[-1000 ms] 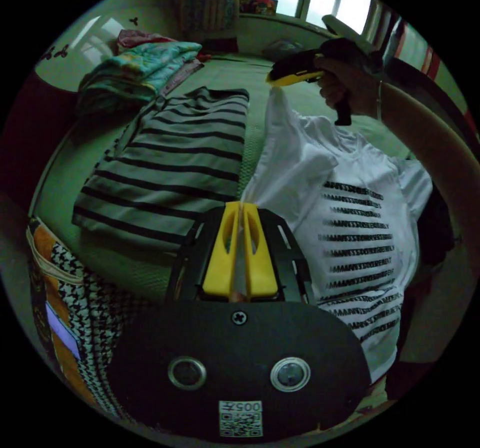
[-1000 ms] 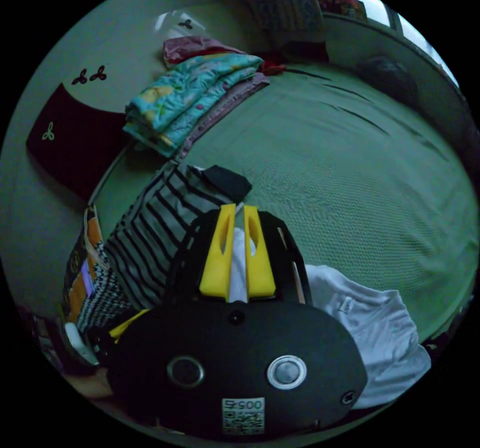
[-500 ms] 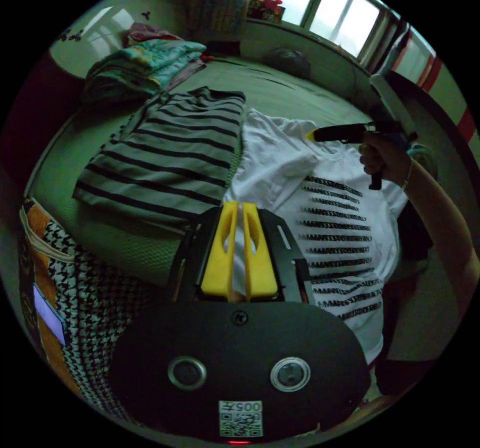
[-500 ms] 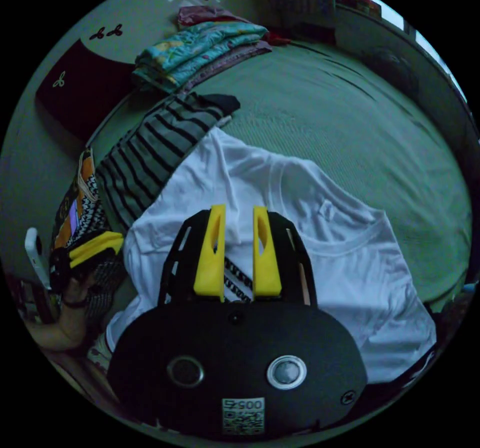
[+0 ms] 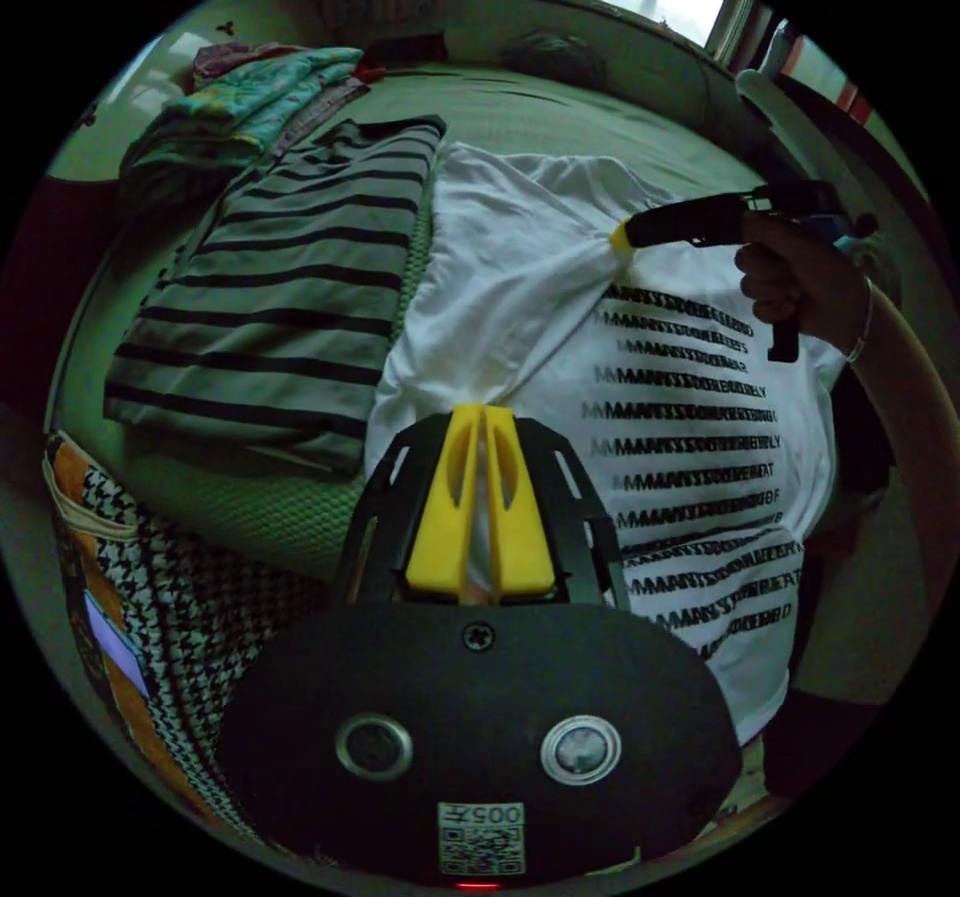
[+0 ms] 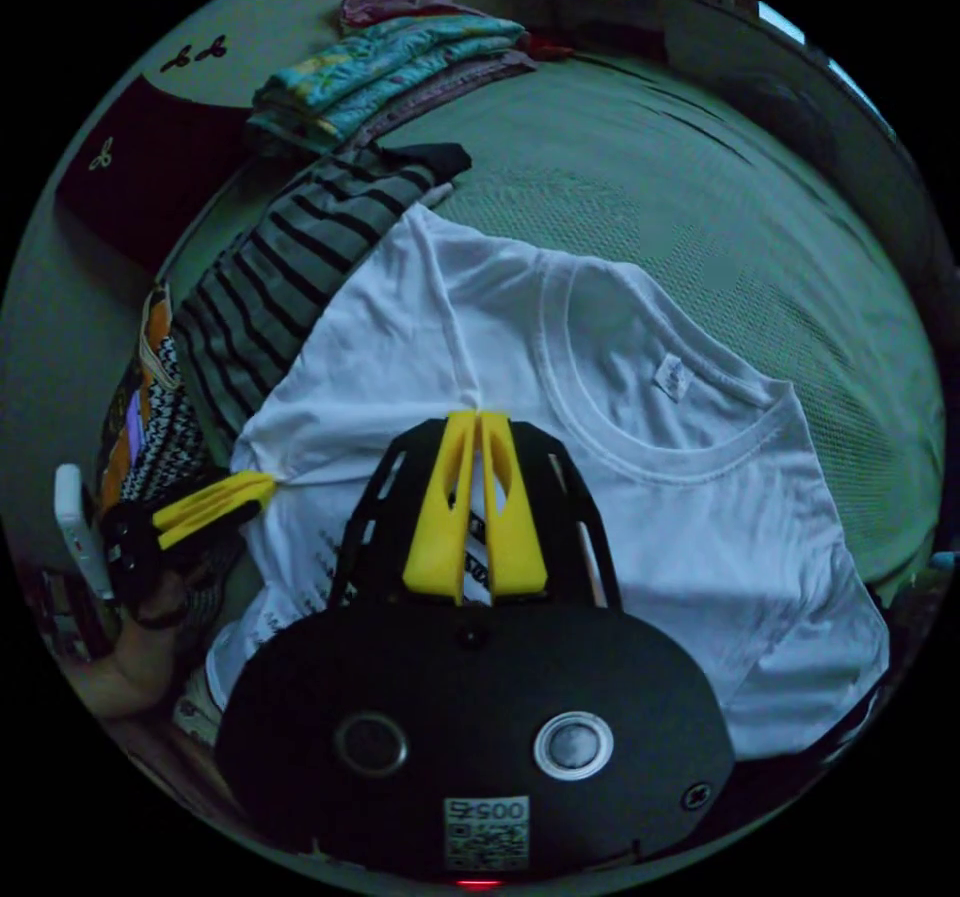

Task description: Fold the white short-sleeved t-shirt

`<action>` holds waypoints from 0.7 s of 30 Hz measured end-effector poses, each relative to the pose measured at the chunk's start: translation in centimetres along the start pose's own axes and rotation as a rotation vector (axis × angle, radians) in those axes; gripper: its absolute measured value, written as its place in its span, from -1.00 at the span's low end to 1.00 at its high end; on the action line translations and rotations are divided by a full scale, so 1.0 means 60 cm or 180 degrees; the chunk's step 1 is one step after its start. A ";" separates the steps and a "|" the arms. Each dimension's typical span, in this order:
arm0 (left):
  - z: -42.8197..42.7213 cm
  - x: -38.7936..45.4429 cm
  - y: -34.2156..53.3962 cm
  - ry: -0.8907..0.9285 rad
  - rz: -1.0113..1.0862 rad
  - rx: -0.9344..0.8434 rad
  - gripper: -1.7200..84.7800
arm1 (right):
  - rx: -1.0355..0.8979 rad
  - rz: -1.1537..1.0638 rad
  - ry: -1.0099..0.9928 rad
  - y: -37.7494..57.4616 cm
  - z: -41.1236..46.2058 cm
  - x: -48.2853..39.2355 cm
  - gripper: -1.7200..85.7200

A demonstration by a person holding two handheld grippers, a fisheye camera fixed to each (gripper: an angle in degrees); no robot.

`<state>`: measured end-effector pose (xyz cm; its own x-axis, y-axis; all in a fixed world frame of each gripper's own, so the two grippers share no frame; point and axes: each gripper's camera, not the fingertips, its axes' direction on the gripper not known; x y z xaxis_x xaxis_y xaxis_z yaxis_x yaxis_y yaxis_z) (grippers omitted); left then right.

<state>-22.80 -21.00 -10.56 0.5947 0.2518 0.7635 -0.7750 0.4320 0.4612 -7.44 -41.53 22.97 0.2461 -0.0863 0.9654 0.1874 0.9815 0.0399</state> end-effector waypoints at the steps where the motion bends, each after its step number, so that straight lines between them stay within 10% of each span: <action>1: -0.008 0.005 0.001 0.0079 0.0024 0.0057 -0.93 | 0.0050 0.0049 -0.0035 0.004 -0.009 0.005 -0.98; 21: -0.020 0.077 -0.020 -0.0005 -0.0299 0.0166 -0.97 | 0.0152 -0.0104 0.0167 0.121 -0.071 -0.055 -0.82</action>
<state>-18.88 -19.33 -8.15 0.6650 0.2110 0.7164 -0.7259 0.4080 0.5537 -2.86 -34.87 19.00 0.2905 -0.1260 0.9485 0.1509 0.9849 0.0846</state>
